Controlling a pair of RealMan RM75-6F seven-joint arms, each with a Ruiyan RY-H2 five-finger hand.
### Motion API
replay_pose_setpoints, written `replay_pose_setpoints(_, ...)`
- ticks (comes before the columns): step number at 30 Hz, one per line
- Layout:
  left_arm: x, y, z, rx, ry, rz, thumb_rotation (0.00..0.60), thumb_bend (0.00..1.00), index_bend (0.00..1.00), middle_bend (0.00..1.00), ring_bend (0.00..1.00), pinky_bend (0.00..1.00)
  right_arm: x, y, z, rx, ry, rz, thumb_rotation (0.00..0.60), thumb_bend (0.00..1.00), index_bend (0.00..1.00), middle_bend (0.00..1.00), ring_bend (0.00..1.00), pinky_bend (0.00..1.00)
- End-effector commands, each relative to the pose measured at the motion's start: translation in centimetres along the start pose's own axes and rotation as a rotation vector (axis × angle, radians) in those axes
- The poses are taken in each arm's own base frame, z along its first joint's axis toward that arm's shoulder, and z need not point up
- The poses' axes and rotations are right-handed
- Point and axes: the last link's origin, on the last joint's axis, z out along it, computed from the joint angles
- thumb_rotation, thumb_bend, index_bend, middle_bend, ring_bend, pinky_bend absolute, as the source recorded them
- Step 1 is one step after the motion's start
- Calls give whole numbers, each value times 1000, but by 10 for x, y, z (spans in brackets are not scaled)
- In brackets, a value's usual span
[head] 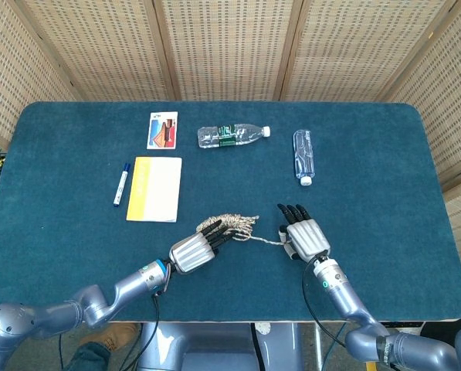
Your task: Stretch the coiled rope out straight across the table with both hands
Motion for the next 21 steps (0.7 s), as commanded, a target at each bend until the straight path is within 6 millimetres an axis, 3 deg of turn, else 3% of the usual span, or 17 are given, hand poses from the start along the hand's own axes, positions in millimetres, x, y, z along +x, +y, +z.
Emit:
replay_pose_setpoints(1, 0, 0, 0, 2, -2, 0, 600, 399, 637, 0, 0, 0, 0, 0, 0, 0, 1, 1, 600, 434, 638, 1, 0, 0)
replay_pose_setpoints(13, 5, -4, -2, 22, 17, -5, 600, 517, 690, 0, 0, 0, 1, 1, 0, 2, 5, 4, 600, 434, 638, 3, 0, 0)
replay_pose_setpoints(21, 16, -21, -23, 55, 58, -21, 600, 546, 716, 0, 0, 0, 2, 2, -1, 1, 16, 1, 600, 434, 640, 6, 0, 0)
